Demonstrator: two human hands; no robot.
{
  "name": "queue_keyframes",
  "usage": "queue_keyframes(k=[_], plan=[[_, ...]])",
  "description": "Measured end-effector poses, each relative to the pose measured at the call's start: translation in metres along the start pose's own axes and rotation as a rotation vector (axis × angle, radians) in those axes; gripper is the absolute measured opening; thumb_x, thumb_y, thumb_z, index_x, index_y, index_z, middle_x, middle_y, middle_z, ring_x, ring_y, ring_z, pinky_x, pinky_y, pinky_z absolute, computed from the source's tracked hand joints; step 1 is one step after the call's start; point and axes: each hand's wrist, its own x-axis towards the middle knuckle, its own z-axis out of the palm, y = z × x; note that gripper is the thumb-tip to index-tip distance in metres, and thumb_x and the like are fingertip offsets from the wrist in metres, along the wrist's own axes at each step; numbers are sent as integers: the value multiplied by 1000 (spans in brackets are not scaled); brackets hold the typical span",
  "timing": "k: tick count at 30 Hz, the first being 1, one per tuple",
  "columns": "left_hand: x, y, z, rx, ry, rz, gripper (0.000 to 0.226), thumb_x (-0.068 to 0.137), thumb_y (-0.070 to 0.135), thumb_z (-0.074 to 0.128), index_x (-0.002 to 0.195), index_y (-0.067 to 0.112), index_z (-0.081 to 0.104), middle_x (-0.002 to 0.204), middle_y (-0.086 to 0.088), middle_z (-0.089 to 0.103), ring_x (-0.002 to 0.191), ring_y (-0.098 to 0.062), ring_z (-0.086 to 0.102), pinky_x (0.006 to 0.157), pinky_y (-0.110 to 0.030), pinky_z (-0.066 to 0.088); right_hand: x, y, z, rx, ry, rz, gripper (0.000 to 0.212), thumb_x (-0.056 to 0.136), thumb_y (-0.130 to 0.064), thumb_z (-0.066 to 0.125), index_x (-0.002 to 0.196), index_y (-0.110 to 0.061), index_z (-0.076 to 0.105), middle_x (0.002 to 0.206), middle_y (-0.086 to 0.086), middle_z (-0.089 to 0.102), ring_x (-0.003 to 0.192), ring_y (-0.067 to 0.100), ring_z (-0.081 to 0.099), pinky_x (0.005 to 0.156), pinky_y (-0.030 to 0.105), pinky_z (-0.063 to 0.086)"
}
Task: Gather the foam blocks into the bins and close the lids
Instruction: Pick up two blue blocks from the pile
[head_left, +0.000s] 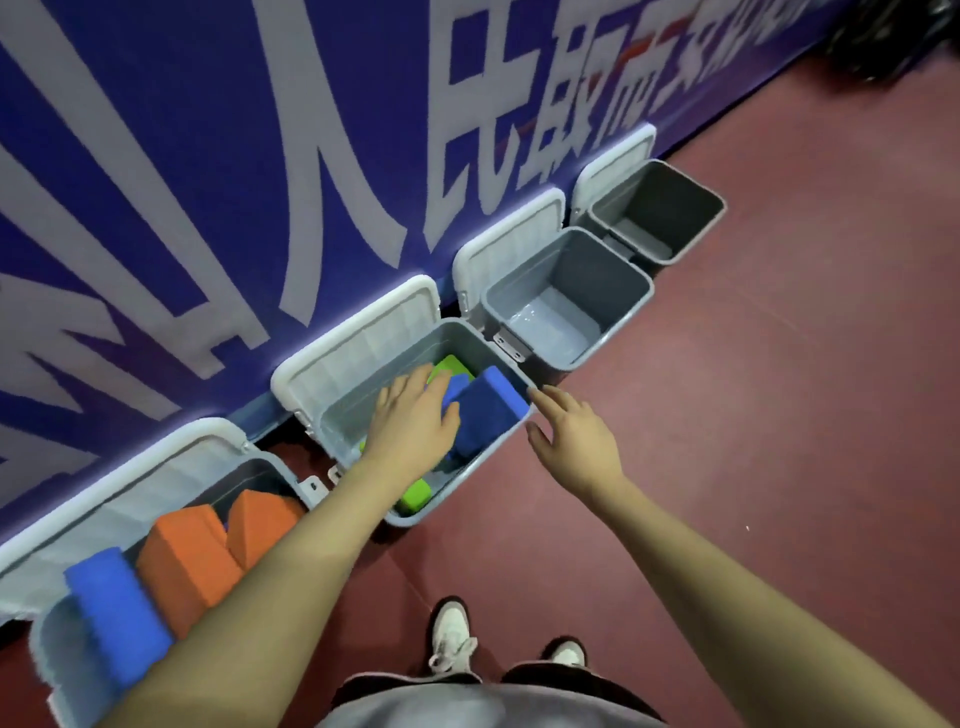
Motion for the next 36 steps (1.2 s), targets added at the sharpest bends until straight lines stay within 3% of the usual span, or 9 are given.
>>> queue_keyframes(k=[6,10,15,20,24,28,32,36], plan=[[-20,87,30,72,-133,301,60,92,41,30,140,9,44,147,-13,40,129,-34,40,105,-40,29,-93,67,-17,43,150,250,46,97,-30,49,142,-21,45,143,1,47,115,32,51,90,38,46],[-55,161,66,146,-234,510,51,97,33,43,145,15,38,151,-8,34,134,-29,35,107,-37,25,-183,114,-19,68,225,465,47,98,-32,46,144,-23,42,146,0,44,118,29,50,90,37,45],[-133,256,120,175,-351,807,58,87,35,39,136,6,50,142,-17,47,123,-38,48,102,-44,34,-326,166,-7,92,295,748,48,98,-33,45,145,-23,39,148,-1,41,119,29,48,93,36,42],[-252,353,173,248,-460,1113,58,88,37,36,137,9,48,142,-14,46,123,-37,48,101,-42,35,-491,196,10,112,356,1032,50,97,-31,48,145,-20,40,147,2,42,119,32,49,94,39,42],[-350,416,217,257,-542,1359,62,85,41,32,136,11,50,140,-13,49,122,-35,50,100,-42,37,-614,203,26,130,433,1268,51,96,-30,49,145,-20,41,147,3,43,119,32,49,95,39,42],[-447,460,251,238,-627,1627,65,80,43,26,122,7,61,125,-15,61,103,-38,62,84,-44,48,-719,190,44,160,526,1500,51,97,-30,49,146,-21,39,147,2,42,120,31,49,97,39,41],[-536,493,271,283,-666,1855,49,94,34,41,137,13,49,141,-9,48,120,-35,50,96,-40,38,-799,166,62,205,608,1739,50,98,-32,47,147,-24,37,149,-1,39,125,28,46,100,37,38],[-610,523,296,285,-691,2059,49,97,32,45,143,17,40,147,-6,41,126,-32,45,100,-37,34,-858,150,75,245,687,1927,53,97,-31,49,148,-25,35,150,-2,38,126,26,44,102,35,36]])
